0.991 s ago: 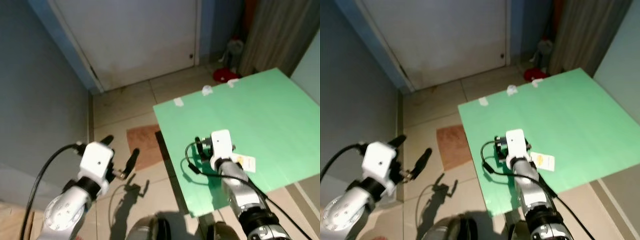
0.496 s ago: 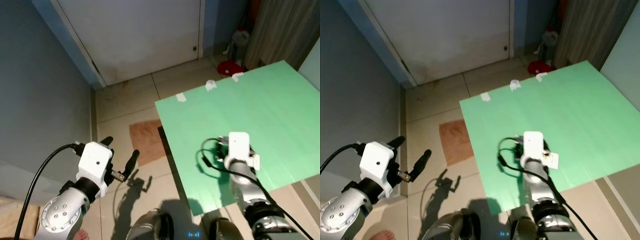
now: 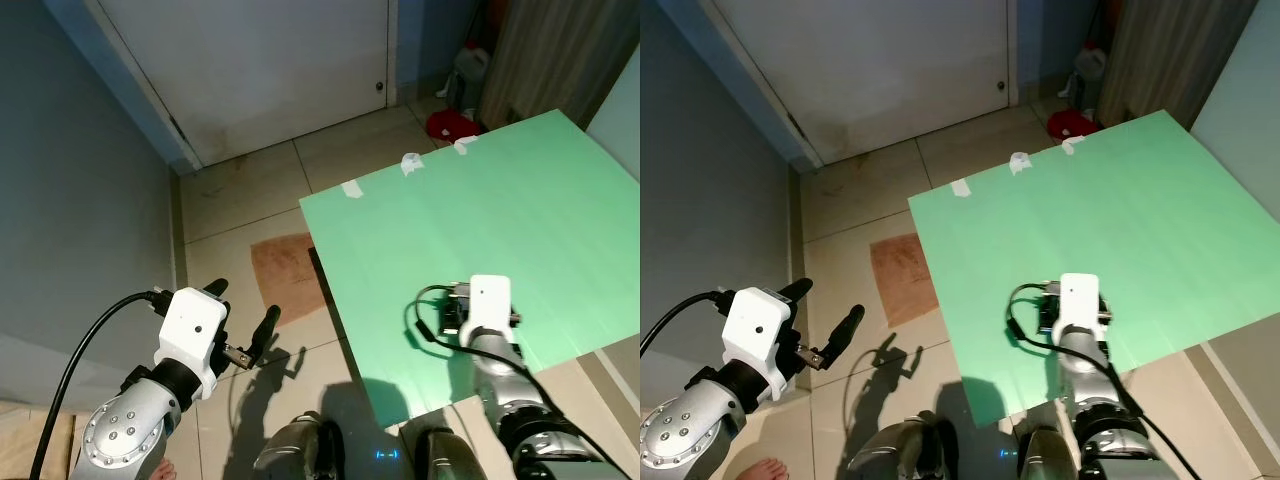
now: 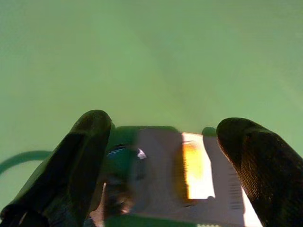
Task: Hang keys on a hook
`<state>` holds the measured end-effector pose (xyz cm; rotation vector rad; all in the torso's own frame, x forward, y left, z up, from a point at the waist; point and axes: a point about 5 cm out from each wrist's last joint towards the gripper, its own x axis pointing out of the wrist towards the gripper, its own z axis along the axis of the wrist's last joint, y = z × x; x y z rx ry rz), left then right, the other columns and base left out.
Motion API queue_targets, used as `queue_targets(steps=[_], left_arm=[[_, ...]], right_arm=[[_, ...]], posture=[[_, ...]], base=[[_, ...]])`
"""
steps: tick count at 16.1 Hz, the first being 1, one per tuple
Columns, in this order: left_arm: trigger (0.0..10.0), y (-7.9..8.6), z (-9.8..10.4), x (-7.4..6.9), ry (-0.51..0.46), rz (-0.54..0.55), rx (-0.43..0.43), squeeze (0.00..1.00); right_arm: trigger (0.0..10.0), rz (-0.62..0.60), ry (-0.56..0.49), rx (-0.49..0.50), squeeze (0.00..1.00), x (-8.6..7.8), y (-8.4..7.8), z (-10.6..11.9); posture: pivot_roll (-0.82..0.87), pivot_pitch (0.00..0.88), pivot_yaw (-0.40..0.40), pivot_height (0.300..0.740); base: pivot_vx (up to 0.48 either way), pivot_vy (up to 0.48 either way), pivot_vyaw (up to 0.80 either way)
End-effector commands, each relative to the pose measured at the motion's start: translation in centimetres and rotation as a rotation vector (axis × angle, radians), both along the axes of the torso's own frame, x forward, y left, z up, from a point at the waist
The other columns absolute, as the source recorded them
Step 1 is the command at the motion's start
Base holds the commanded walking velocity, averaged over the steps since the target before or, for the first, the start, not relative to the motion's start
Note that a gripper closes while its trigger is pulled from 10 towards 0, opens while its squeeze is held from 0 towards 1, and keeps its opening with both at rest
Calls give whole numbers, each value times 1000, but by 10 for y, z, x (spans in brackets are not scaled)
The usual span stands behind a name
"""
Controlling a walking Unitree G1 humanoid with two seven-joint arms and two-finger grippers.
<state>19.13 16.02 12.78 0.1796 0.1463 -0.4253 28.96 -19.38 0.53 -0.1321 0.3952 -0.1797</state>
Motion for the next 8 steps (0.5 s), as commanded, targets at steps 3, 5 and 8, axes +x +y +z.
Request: queue_targets(steps=[3, 5, 8], left_arm=[[10000, 1, 2, -3, 4, 3, 8, 0], [10000, 1, 2, -3, 7, 1, 8, 0], [10000, 1, 3, -2, 7, -2, 10, 0]], right_arm=[[10000, 33, 32, 42, 0, -13, 11, -13], [10000, 48, 45, 30, 0, -15, 11, -15], [10000, 62, 29, 20, 0, -11, 12, -12]], posture=[[139, 232, 187, 720], [138, 236, 189, 720], [142, 237, 195, 720]], base=[[0, 0, 0], [0, 0, 0], [0, 0, 0]])
